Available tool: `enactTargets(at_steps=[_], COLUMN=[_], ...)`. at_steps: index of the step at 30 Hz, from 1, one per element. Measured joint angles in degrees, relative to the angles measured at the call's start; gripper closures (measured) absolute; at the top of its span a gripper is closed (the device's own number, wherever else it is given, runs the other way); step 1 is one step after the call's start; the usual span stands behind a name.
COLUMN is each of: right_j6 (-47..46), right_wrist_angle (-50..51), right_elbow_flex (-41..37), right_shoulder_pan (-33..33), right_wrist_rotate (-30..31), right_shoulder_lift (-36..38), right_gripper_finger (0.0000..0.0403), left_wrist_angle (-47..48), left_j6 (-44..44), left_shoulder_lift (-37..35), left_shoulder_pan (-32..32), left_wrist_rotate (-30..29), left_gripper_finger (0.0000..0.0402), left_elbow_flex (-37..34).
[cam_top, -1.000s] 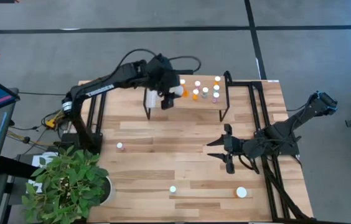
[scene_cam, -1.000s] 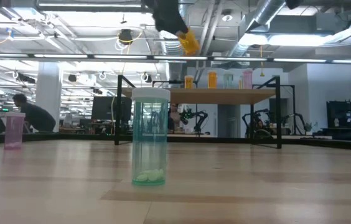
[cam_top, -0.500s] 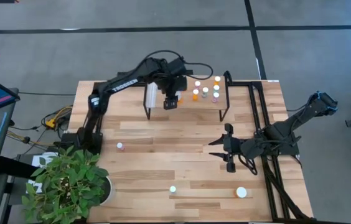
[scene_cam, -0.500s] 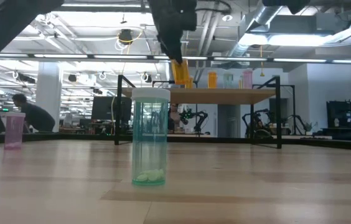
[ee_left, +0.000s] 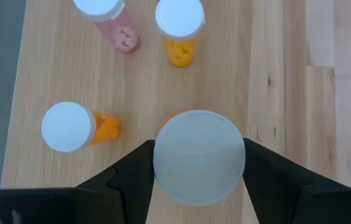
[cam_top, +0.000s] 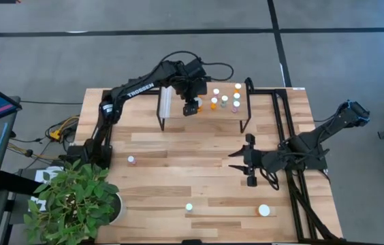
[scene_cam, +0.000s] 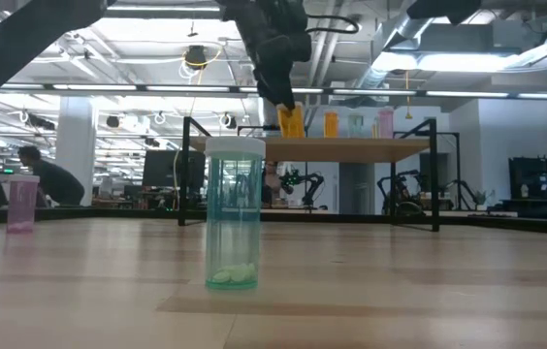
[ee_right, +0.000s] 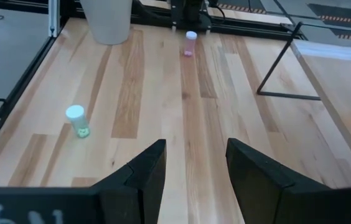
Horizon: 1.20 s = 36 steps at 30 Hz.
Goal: Pick and place medicine bottles onto shelf by color
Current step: Put the left big orange pill bottle on the shelf, then put the big orange pill bottle on the shelf
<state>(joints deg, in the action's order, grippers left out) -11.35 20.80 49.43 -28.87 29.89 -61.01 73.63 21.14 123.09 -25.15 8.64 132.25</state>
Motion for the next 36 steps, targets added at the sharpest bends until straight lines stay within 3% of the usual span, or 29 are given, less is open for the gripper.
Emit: enactTargets(at_steps=[21, 29, 36], right_j6=[-0.2, -0.2, -0.2], right_wrist_angle=[0.1, 0.2, 0.2], right_elbow_flex=[0.0, 0.0, -0.1], right_shoulder_pan=[0.1, 0.1, 0.1], right_wrist_rotate=[0.0, 0.0, 0.0], right_shoulder_lift=[0.0, 0.0, 0.0], right_gripper_finger=[0.0214, 0.0214, 0.0214], left_wrist_angle=[-1.2, 4.4, 7.8], left_j6=[-0.9, -0.9, -3.2], left_shoulder_lift=[0.0, -1.2, -6.5], left_shoulder_pan=[0.2, -0.4, -1.3], left_wrist_rotate=[-1.6, -7.1, -7.4], left_gripper_finger=[0.0129, 0.0128, 0.016], left_elbow_flex=[0.0, 2.1, 1.8])
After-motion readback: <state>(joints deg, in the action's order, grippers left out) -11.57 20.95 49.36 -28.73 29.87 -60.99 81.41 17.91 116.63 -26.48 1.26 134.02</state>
